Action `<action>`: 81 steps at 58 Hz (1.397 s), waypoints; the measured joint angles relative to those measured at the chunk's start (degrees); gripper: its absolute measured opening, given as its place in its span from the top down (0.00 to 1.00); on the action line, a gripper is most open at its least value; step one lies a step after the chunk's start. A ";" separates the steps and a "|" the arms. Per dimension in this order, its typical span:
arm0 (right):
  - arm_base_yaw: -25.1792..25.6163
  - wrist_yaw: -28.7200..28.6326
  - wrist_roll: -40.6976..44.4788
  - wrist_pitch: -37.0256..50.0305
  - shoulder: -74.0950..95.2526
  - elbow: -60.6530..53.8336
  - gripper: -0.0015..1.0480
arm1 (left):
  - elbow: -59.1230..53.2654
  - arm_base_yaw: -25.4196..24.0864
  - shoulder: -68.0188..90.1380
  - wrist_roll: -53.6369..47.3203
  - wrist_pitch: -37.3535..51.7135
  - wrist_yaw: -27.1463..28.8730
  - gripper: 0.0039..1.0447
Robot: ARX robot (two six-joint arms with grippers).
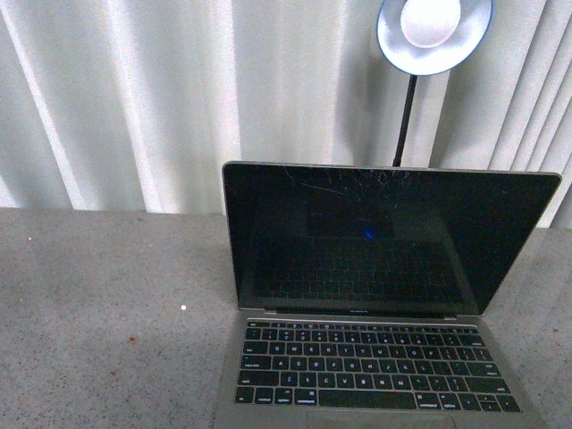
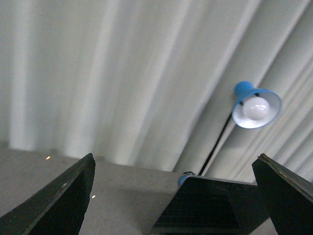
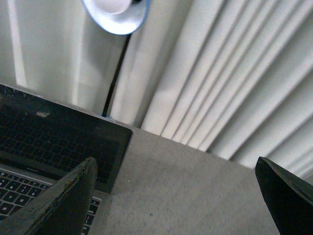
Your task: Close laptop
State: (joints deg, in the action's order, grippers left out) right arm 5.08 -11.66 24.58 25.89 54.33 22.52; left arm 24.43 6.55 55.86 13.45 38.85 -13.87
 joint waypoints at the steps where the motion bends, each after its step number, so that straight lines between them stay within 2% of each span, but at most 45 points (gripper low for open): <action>1: -0.02 -0.55 0.81 0.55 1.25 0.42 0.07 | 1.46 0.66 2.60 -0.94 0.00 -0.44 0.06; 5: -0.37 -4.33 5.81 3.56 8.94 3.65 0.07 | 6.43 2.82 10.47 -4.28 0.70 -1.05 0.06; 13: -0.55 -6.49 10.23 4.50 18.18 12.39 0.07 | 20.50 7.26 23.47 -12.55 -0.50 0.50 0.06; 24: -1.51 -8.66 13.49 -2.89 25.66 21.40 0.07 | 31.34 10.95 34.36 -22.45 -5.49 4.70 0.06; 27: -1.81 -8.41 14.14 -4.09 27.10 23.56 0.13 | 33.57 11.65 36.59 -24.44 -6.93 5.20 0.06; 30: -2.08 -9.46 15.30 -5.97 28.74 26.18 0.23 | 35.60 12.35 38.47 -26.69 -8.44 6.40 0.07; 39: -3.02 -10.60 19.21 -13.09 32.30 31.76 0.50 | 40.30 14.36 42.66 -34.45 -13.66 8.76 0.33; 47: -3.82 -11.23 21.99 -14.62 35.63 34.84 0.72 | 42.84 15.69 45.09 -40.15 -17.22 11.61 0.57; 56: -4.70 -11.82 24.22 -16.63 39.04 37.70 0.97 | 44.46 16.70 46.56 -42.18 -21.09 12.87 0.83; 61: -5.05 -12.11 25.31 -17.55 40.61 39.12 0.97 | 44.94 17.07 47.12 -43.17 -23.41 12.92 0.97; 81: -6.82 -12.81 29.27 -22.38 45.88 43.93 0.97 | 47.06 17.53 50.23 -44.52 -27.12 10.78 0.97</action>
State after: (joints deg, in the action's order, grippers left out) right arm -1.74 -24.47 53.84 3.51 100.20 66.46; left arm 71.48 24.08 106.08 -31.07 11.73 -3.09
